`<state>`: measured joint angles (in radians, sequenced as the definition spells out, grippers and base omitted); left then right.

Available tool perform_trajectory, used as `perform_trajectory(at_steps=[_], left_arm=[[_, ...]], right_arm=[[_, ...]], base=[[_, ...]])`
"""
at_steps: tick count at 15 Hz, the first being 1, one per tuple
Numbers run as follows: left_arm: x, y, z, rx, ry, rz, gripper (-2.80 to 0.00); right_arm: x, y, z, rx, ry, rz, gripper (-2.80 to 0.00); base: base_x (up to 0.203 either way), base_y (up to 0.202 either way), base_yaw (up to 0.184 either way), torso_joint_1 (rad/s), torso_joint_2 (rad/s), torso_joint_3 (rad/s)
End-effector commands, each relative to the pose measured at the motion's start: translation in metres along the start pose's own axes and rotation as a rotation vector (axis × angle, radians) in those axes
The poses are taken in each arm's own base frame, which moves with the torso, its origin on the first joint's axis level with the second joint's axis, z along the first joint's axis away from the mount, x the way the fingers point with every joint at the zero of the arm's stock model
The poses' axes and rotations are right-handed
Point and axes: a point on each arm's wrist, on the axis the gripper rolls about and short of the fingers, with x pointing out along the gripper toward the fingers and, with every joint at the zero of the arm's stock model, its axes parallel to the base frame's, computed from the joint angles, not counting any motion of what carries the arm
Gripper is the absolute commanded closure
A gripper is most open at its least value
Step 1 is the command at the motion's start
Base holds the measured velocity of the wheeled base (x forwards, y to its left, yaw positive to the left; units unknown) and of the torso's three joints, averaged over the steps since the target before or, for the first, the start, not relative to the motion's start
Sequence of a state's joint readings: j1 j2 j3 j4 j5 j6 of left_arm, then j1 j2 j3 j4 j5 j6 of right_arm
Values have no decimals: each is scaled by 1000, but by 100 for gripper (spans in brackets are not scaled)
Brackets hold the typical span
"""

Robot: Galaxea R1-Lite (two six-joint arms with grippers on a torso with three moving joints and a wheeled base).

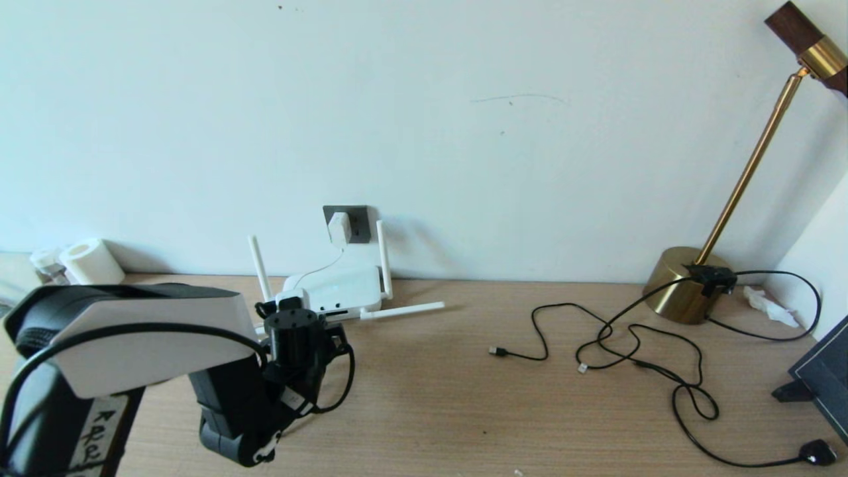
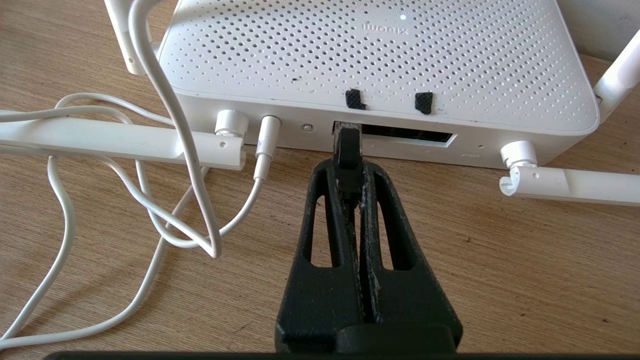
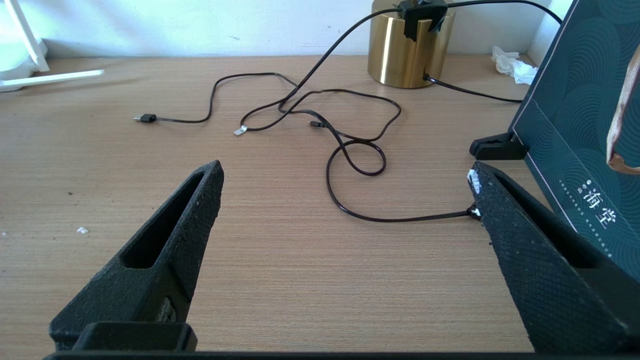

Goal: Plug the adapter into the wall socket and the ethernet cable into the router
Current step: Plug cable into router interface

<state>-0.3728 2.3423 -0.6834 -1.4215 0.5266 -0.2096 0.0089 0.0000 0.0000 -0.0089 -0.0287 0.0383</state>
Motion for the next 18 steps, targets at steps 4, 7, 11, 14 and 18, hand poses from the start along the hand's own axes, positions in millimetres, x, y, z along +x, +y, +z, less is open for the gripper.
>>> perform_trajectory(at_steps=[4, 7, 11, 14, 18], left_arm=[[0, 0, 1, -5, -8, 1, 0], [0, 0, 1, -6, -9, 1, 0], [2, -2, 1, -2, -13, -3, 0], [3, -2, 0, 0, -11, -6, 0], [3, -2, 1, 0, -13, -8, 0]], right_arm=[[0, 0, 0, 0, 1, 0, -280], [0, 0, 0, 0, 1, 0, -280], [0, 0, 0, 0, 1, 0, -280], [0, 0, 0, 0, 1, 0, -280], [0, 0, 0, 0, 1, 0, -280]], base=[[0, 0, 0, 0, 0, 0], [0, 0, 0, 0, 0, 0], [0, 0, 0, 0, 0, 0], [0, 0, 0, 0, 0, 0], [0, 0, 0, 0, 0, 0]])
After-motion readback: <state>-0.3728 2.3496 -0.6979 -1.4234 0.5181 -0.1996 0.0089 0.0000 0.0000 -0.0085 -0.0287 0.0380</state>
